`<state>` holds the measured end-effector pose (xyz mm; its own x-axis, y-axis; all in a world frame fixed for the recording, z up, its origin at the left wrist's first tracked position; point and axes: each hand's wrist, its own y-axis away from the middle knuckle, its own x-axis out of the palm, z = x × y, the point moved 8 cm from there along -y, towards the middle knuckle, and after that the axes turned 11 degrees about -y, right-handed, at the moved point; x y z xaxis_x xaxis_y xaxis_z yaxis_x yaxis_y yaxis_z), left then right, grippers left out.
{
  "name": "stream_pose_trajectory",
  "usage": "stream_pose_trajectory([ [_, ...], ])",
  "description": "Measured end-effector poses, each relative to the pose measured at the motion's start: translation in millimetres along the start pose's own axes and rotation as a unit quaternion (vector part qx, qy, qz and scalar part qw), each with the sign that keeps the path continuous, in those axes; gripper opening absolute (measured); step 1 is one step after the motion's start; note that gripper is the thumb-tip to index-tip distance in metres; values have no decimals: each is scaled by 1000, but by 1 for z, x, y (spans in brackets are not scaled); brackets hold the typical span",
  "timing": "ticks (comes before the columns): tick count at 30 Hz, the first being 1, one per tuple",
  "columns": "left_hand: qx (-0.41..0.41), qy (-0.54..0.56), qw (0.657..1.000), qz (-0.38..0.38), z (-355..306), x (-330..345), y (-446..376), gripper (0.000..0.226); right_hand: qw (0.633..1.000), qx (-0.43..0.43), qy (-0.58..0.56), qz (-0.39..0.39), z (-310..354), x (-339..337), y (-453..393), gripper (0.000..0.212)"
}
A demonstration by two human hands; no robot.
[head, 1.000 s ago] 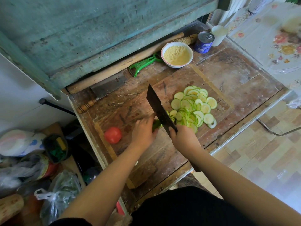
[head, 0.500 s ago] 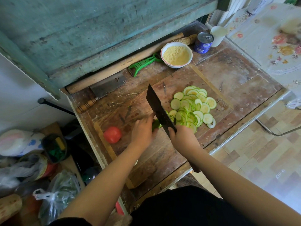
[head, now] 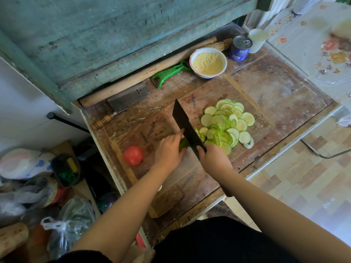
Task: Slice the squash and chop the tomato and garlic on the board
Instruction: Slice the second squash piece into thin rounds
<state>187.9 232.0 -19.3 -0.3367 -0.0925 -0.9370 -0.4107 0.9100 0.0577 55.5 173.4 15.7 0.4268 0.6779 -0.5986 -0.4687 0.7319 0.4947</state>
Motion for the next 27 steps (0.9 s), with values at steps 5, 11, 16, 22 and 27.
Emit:
stream_pose_trajectory([
  [5, -18, 14, 1000, 6, 2, 2, -1, 67, 1000, -17, 6, -9, 4, -9, 9, 38],
  [11, -13, 16, 1000, 0, 1, 0, -1, 65, 1000, -23, 12, -9, 8, -9, 9, 32],
  [16, -12, 16, 1000, -2, 2, 0, 0, 67, 1000, -21, 9, -10, 8, -11, 11, 32],
  [22, -16, 16, 1000, 4, 2, 0, -1, 66, 1000, -21, 17, -5, 9, -8, 9, 32],
  [27, -24, 12, 1000, 9, 3, 1, 0, 65, 1000, -16, 26, 3, 10, -5, 6, 32],
])
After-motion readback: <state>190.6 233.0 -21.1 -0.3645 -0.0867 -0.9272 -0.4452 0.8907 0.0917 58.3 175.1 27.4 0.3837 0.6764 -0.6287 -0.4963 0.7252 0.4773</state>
